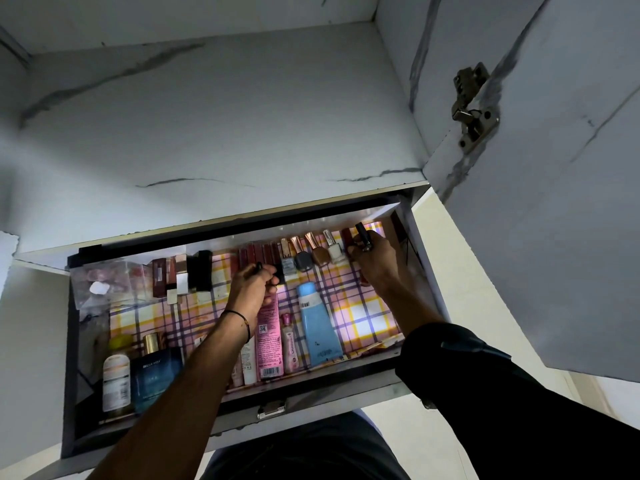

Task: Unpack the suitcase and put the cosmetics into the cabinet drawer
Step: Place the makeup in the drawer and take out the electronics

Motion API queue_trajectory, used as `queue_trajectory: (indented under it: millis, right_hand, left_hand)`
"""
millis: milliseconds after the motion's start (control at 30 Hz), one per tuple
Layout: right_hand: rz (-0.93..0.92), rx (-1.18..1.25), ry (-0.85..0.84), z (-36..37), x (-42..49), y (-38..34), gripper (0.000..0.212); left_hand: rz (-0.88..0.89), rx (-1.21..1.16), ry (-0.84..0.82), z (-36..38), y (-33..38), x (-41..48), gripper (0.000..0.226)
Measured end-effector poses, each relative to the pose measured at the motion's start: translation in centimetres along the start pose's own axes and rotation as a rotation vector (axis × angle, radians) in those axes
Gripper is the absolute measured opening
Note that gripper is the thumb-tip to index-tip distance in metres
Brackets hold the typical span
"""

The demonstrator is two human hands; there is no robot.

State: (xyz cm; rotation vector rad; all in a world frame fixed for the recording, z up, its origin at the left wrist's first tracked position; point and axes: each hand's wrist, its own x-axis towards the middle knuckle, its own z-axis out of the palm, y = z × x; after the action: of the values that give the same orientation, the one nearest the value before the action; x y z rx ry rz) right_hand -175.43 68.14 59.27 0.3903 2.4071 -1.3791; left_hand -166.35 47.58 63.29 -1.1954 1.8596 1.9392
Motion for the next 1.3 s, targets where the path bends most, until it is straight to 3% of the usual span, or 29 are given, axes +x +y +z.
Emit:
queue_trajectory:
  millis: [300,533,767,867,967,1133,1300]
  right_hand:
    - [-0.015,0.129,-0.049,-0.1,-0.4,-0.1,0.025]
    - [0.155,0.540,-0.036,-1.4,-1.0,0.7,0.017]
    - [0.108,0.771,-0.038,-2.5,-2.9,1.7,0.026]
    - [0.071,0.863,-0.121,-2.5,-3.3,1.5,0.033]
    - [0.074,0.944,-0.237,-2.0,-4.1,0.4,0.021]
    - [0.080,0.983,-0.406,0.5,-5.7,-1.2,0.024]
    - [0.097,1.016,-0.502,3.1,-7.1,-2.5,0.034]
  left_hand:
    - [-0.012,0.005,0.000,-0.1,0.1,0.5,0.016]
    - [0.009,0.001,-0.029,0.3,0.3,0.4,0.016]
    - [0.019,0.021,-0.069,0.6,-0.1,0.0,0.014]
    - [0.031,0.048,-0.114,1.1,-0.1,-1.0,0.014]
    - [0.033,0.107,-0.243,2.0,-0.3,-2.2,0.018]
    - [0.073,0.218,-0.373,2.9,-0.4,-3.6,0.015]
    - [0.147,0.208,-0.370,0.9,-0.9,-4.1,0.028]
